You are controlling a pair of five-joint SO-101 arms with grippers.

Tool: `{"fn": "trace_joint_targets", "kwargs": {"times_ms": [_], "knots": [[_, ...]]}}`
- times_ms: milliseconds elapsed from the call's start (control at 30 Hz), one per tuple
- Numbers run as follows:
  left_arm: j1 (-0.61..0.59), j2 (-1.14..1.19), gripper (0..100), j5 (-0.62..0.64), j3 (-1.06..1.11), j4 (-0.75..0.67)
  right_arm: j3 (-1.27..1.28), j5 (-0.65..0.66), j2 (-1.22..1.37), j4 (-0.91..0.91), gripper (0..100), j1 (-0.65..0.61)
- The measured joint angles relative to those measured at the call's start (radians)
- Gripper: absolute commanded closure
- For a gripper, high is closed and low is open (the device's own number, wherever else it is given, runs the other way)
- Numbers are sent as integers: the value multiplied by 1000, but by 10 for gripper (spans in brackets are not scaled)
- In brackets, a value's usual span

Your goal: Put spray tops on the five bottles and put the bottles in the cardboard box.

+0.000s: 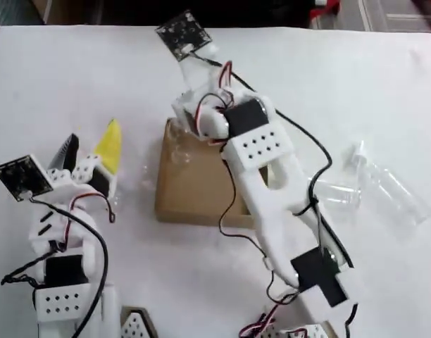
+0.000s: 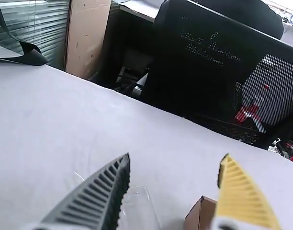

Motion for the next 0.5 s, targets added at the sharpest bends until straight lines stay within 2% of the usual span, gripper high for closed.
{"fn": "trace_joint_targets", "kwargs": {"times_ms": [233, 500], "knots": [[0, 0, 722, 0, 0, 0, 2, 2, 80, 38, 786, -68], [0, 0, 722, 0, 0, 0, 2, -29, 141, 38, 786, -69]]}}
